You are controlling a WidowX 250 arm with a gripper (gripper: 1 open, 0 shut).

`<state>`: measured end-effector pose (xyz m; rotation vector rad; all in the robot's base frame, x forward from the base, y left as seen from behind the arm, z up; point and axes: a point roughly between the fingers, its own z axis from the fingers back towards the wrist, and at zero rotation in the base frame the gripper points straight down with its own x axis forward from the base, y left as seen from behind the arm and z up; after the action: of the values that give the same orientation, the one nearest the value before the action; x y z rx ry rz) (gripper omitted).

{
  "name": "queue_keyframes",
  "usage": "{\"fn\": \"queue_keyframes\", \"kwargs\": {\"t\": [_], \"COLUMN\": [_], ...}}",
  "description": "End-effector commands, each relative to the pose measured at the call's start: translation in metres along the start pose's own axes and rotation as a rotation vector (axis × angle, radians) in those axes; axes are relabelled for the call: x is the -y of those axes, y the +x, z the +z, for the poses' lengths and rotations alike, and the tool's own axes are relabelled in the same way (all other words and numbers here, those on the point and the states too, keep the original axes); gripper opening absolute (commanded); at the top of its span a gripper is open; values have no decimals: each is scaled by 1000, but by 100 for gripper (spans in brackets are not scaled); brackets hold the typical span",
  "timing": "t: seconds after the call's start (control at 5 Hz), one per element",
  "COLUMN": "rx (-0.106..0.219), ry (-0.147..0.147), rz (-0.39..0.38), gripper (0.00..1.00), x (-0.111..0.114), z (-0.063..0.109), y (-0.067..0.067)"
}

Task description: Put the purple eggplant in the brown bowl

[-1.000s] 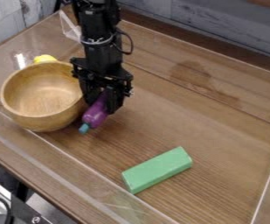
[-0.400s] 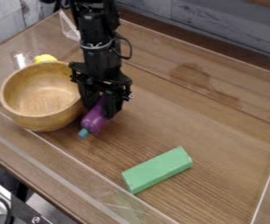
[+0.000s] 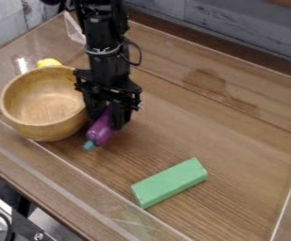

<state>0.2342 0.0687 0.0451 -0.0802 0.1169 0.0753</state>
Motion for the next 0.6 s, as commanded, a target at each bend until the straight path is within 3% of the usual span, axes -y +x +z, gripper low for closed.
{"fn": "queue_keyframes", "kwargs": {"t": [0.0, 0.4], "rx": [53, 48], "ry": [9, 2], "rz": [15, 27], "gripper": [0, 0], "x": [-3, -2], "z": [16, 18], "y": [1, -2]}}
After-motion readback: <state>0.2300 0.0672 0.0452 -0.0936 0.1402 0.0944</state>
